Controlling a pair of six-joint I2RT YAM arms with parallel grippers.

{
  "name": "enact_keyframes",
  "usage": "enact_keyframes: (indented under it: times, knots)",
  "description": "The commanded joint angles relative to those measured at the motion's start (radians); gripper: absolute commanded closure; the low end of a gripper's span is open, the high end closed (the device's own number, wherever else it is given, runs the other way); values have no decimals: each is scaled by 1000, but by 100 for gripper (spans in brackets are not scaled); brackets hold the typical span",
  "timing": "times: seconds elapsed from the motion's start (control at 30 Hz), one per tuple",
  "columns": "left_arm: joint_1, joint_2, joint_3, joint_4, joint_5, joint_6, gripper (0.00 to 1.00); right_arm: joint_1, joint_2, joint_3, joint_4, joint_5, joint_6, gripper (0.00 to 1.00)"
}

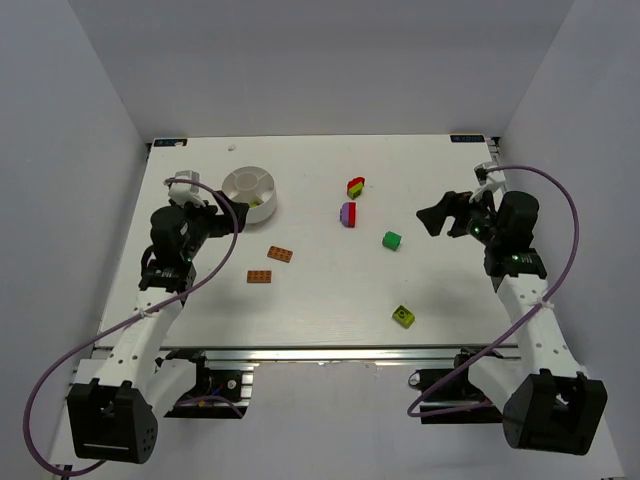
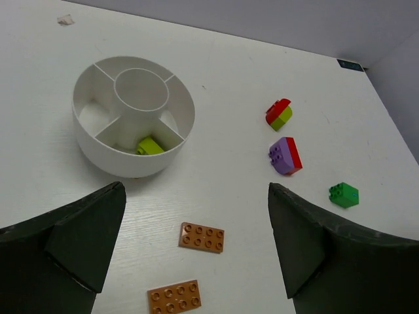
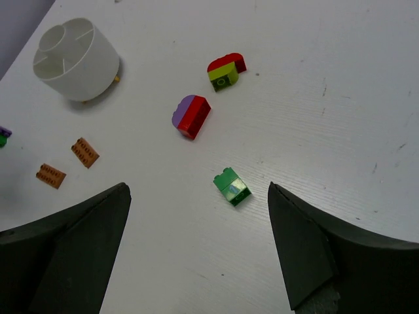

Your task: Sort the legos into containers by color

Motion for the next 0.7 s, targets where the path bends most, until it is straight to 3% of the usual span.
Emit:
enact_keyframes:
  times: [0.0,0.17,0.27,0.3,0.37,0.47,0.57,0.6,0.63,0.67]
  knots:
    - [0,-10,48,12,78,-31,2,-11,-28,60,-13,47,90,10]
    - [1,-4,49,15,101,-36,2,-12,-59,11,50,-7,72,10]
    - [1,-2,49,18,113,-37,2,-12,-65,-15,56,-48,-27,10]
    - [1,-1,49,18,115,-39,2,-12,-73,-43,47,-195,-250,10]
    - [1,4,48,18,118,-39,2,11,-68,-77,-22,-287,-415,10]
    - [1,21,49,23,136,-40,9,72,-73,-75,-68,-295,-511,10]
    - [1,56,74,-20,124,-27,27,89,-117,-115,-145,-497,-688,11]
    - [1,62,78,-31,103,-28,33,98,-125,-114,-171,-522,-732,14]
    - [1,82,85,-49,65,-37,38,100,-128,-104,-174,-510,-720,31]
    - [1,102,101,-126,-27,-57,45,101,-127,-101,-169,-490,-709,40]
